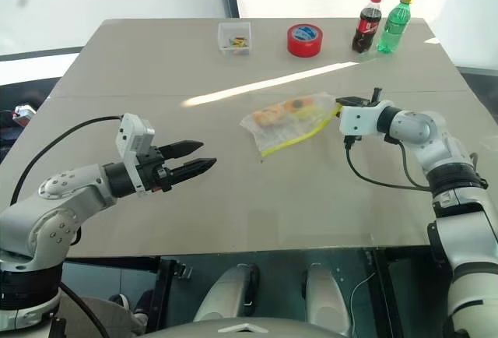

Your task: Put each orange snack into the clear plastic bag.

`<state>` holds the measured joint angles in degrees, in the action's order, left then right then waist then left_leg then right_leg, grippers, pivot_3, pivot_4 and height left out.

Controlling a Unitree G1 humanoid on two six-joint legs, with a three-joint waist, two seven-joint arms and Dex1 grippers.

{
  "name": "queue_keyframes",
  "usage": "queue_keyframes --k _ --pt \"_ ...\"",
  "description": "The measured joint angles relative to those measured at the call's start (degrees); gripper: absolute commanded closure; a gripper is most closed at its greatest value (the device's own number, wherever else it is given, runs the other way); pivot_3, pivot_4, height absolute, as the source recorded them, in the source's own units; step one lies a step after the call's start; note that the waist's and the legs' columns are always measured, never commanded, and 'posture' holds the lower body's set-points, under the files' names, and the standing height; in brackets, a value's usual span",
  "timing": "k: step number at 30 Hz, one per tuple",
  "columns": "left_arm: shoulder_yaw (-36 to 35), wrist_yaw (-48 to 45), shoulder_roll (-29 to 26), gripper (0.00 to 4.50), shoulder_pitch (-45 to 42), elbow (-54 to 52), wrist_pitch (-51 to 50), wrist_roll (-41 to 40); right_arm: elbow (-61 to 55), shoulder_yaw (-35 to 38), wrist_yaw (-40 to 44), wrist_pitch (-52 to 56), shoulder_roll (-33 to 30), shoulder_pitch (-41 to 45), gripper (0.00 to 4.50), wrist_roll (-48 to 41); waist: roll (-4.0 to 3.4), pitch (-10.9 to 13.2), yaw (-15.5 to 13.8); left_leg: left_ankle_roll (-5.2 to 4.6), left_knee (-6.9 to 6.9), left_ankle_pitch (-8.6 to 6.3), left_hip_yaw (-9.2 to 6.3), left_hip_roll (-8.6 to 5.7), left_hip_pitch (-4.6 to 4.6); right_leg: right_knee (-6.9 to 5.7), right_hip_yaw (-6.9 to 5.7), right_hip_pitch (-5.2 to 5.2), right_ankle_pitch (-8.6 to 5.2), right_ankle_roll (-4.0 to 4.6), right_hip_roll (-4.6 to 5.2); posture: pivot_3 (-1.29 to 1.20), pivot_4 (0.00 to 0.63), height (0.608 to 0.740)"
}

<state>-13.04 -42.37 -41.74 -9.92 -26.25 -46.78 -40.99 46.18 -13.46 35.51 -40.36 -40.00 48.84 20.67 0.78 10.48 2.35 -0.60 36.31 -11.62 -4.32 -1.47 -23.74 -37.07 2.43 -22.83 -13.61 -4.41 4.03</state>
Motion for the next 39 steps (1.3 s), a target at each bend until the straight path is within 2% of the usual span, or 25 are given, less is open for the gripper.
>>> queue_keyframes --k 6,11,16,19,21,22,24,25,26,27,31,35,39 --pt "0.20 0.00 0.00 1.31 -0.04 0.11 0.66 0.37 -2.12 0.06 0.52 0.31 -0.20 -0.79 4.41 -0.88 0.00 0.00 0.00 0.00 0.00 0.00 -0.02 0.01 0.00 -0.01 0.01 0.00 0.00 0.00 0.00 0.00 0.150 0.740" --pt "0.54 -0.04 0.00 1.31 -0.31 0.34 0.86 0.38 -13.37 1.34 4.46 7.06 -2.69 -6.28 4.41 -4.41 0.00 0.00 -0.30 -0.01 0.00 0.00 -0.14 0.01 -0.02 -0.01 -0.02 0.01 0.00 0.00 0.01 0.00 0.150 0.740" --pt "0.59 -0.26 -0.48 1.31 0.18 0.48 0.94 0.37 -36.26 5.54 12.81 27.25 -8.59 -20.41 4.41 -10.27 -0.01 0.00 -1.01 -0.02 0.00 -0.01 -0.25 0.02 -0.04 0.00 -0.03 0.01 0.00 0.00 0.02 0.00 0.150 0.740" --pt "0.63 -0.33 -0.62 1.31 1.35 0.49 1.01 0.41 -49.96 7.28 16.00 40.36 -8.80 -29.51 4.41 -16.01 -0.02 -0.02 -1.10 -0.02 0.00 -0.01 -0.24 0.09 0.01 -0.03 -0.03 0.01 -0.01 0.00 -0.01 0.00 0.150 0.740" --pt "0.72 -0.39 -0.63 1.31 1.58 0.50 1.04 0.51 -53.62 7.35 16.17 45.31 -7.70 -32.20 4.41 -17.53 -0.02 -0.02 -1.05 -0.02 0.01 -0.01 -0.20 0.09 0.02 -0.03 -0.01 0.01 -0.01 0.00 -0.01 0.00 0.150 0.740" --pt "0.92 -0.55 -0.66 1.31 1.79 0.50 1.19 0.89 -55.59 7.52 15.79 48.83 -6.65 -33.30 4.03 -18.69 -0.02 -0.02 -1.08 -0.03 0.08 -0.01 -0.17 0.08 0.02 -0.04 0.00 0.02 -0.03 0.03 0.00 0.00 0.150 0.740" --pt "1.45 -0.77 -0.69 1.31 1.80 0.50 1.25 1.11 -56.77 7.91 15.71 51.21 -6.55 -33.77 3.63 -19.51 -0.02 -0.02 -1.25 -0.04 0.15 0.00 -0.14 0.08 0.02 -0.05 0.02 0.03 -0.05 0.07 0.00 0.00 0.150 0.740" --pt "1.62 -0.91 -0.70 1.31 1.81 0.51 1.26 1.24 -57.21 8.21 15.70 52.18 -6.55 -33.96 3.32 -20.02 -0.01 -0.02 -1.36 -0.04 0.19 0.00 -0.13 0.08 0.03 -0.05 -0.01 0.08 -0.05 0.08 0.00 0.00 0.150 0.740" --pt "1.77 -1.06 -0.73 1.31 1.79 0.54 1.29 1.37 -58.35 9.13 15.67 54.17 -6.60 -34.60 2.82 -20.75 -0.01 -0.02 -1.48 -0.04 0.21 0.00 -0.13 0.08 0.02 -0.05 -0.03 0.09 -0.05 0.08 0.00 0.00 0.150 0.740" --pt "1.77 -1.09 -0.83 1.31 1.79 0.61 1.29 1.44 -58.78 9.46 15.66 54.93 -6.63 -34.85 2.62 -21.04 -0.01 -0.02 -1.51 -0.04 0.21 0.00 -0.13 0.08 0.02 -0.05 -0.03 0.09 -0.04 0.07 0.00 0.00 0.150 0.740" --pt "1.64 -1.28 -1.45 1.31 2.12 0.72 1.50 1.50 -62.59 12.61 18.79 59.88 -10.13 -39.27 2.62 -25.07 -0.01 -0.03 -1.90 -0.03 0.16 -0.01 -0.14 0.07 -0.06 0.01 -0.13 0.09 -0.01 0.01 0.01 0.00 0.150 0.740" --pt "-0.01 -1.28 -1.88 1.31 4.47 0.35 1.66 1.42 -63.30 21.66 21.96 62.14 -11.32 -43.73 2.62 -32.90 -0.01 -0.03 -1.62 -0.04 0.12 -0.02 -0.18 0.10 -0.04 0.05 -0.05 0.07 -0.02 0.01 0.02 0.00 0.150 0.740" --pt "-2.68 -1.74 -3.61 1.31 8.20 -0.25 2.11 1.48 -63.28 34.31 28.13 63.30 -11.65 -48.37 2.62 -43.57 -0.01 -0.02 -1.66 -0.04 0.09 -0.02 -0.15 0.14 0.00 0.05 -0.06 0.09 -0.04 0.05 0.01 0.00 0.150 0.740"
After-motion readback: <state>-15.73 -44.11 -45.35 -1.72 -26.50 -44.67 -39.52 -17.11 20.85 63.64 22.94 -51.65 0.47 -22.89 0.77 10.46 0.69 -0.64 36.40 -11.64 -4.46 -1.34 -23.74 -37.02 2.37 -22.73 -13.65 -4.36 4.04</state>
